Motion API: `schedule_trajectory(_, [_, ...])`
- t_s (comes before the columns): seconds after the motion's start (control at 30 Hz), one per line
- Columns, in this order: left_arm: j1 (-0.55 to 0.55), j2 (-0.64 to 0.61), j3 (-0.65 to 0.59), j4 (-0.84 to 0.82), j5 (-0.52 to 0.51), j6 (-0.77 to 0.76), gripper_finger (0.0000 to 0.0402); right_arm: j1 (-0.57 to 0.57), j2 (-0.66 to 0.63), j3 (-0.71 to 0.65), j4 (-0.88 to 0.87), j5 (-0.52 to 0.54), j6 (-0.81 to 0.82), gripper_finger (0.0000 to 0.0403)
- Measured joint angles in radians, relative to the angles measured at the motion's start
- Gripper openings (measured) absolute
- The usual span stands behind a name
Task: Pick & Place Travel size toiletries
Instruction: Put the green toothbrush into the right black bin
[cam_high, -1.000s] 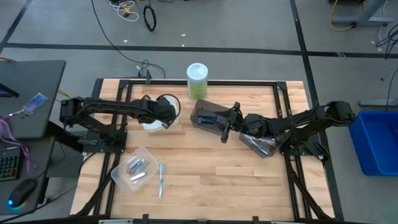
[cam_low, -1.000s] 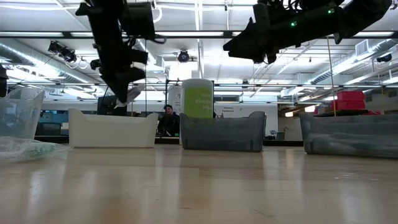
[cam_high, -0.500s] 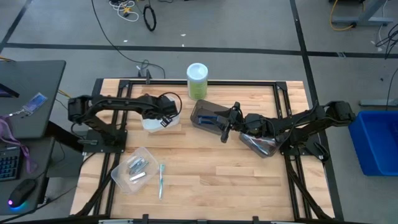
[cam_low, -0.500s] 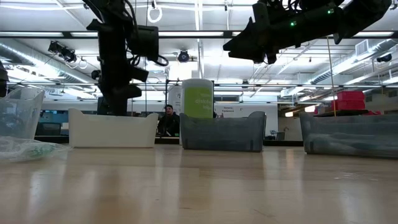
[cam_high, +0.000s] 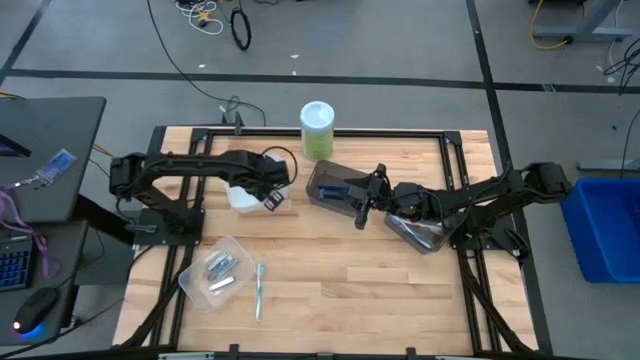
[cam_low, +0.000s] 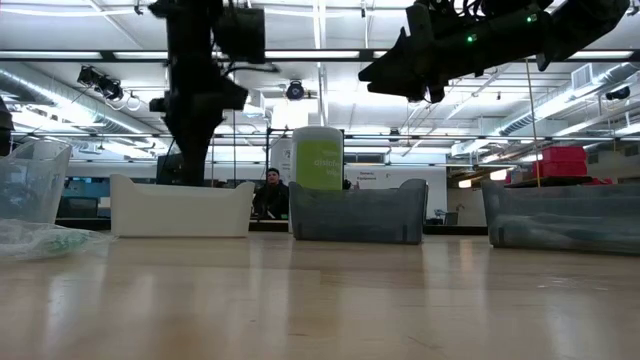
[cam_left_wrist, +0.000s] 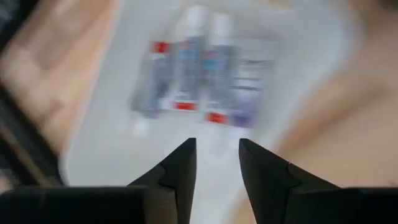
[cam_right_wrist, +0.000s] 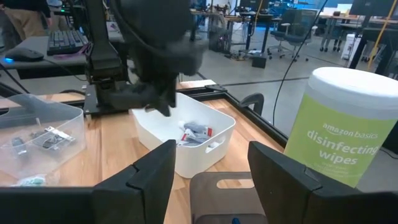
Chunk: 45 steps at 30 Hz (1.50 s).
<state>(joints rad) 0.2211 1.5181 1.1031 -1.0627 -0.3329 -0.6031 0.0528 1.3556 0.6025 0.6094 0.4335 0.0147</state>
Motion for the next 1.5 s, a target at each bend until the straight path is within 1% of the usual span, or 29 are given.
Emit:
schedule_trajectory(0.1, [-0.066, -0.001, 0.053, -0.007, 0.081, -0.044, 0.013, 0.0, 0.0, 0.0, 0.0, 0.0, 0.0, 0.0203])
schedule_trajectory(0.23, [-0.171, -0.001, 0.085, 0.03, 0.193, -0.136, 0.013, 0.0, 0.0, 0.0, 0.0, 0.0, 0.0, 0.0193])
schedule_trajectory(0.4, [-0.319, -0.001, 0.087, 0.077, 0.24, -0.279, 0.013, 0.0, 0.0, 0.0, 0.0, 0.0, 0.001, 0.0185])
schedule_trajectory(0.5, [-0.407, 0.0, 0.087, 0.11, 0.27, -0.395, 0.013, 0.0, 0.0, 0.0, -0.001, 0.0, 0.013, 0.0183])
schedule_trajectory(0.67, [-0.546, 0.0, 0.087, 0.177, 0.395, -0.494, 0.013, 0.0, 0.0, 0.0, 0.0, 0.0, 0.026, 0.0187])
schedule_trajectory(0.77, [-0.623, 0.009, 0.088, 0.213, 0.442, -0.557, 0.013, 0.0, 0.0, 0.0, 0.0, -0.001, 0.027, 0.019])
schedule_trajectory(0.9, [-0.721, 0.032, 0.088, 0.221, 0.512, -0.617, 0.013, 0.0, 0.0, 0.0, 0.001, -0.001, 0.028, 0.0189])
schedule_trajectory(1.03, [-0.806, 0.077, 0.088, 0.206, 0.538, -0.771, 0.013, 0.0, 0.0, 0.0, 0.0, -0.005, 0.1, 0.0181])
schedule_trajectory(1.1, [-0.84, 0.105, 0.088, 0.203, 0.54, -0.825, 0.013, 0.0, -0.001, 0.0, -0.008, -0.034, 0.139, 0.0179])
schedule_trajectory(1.23, [-0.885, 0.162, 0.088, 0.187, 0.534, -0.836, 0.013, 0.001, -0.001, 0.0, -0.008, -0.127, 0.189, 0.0176])
schedule_trajectory(1.3, [-0.898, 0.189, 0.087, 0.167, 0.504, -0.835, 0.013, 0.001, -0.001, 0.0, 0.0, -0.169, 0.212, 0.0177])
schedule_trajectory(1.4, [-0.898, 0.228, 0.087, 0.149, 0.473, -0.824, 0.013, 0.001, -0.001, 0.0, -0.001, -0.206, 0.237, 0.0179])
schedule_trajectory(1.5, [-0.894, 0.255, 0.086, 0.082, 0.438, -0.797, 0.013, 0.002, -0.001, 0.0, -0.008, -0.21, 0.265, 0.0177])
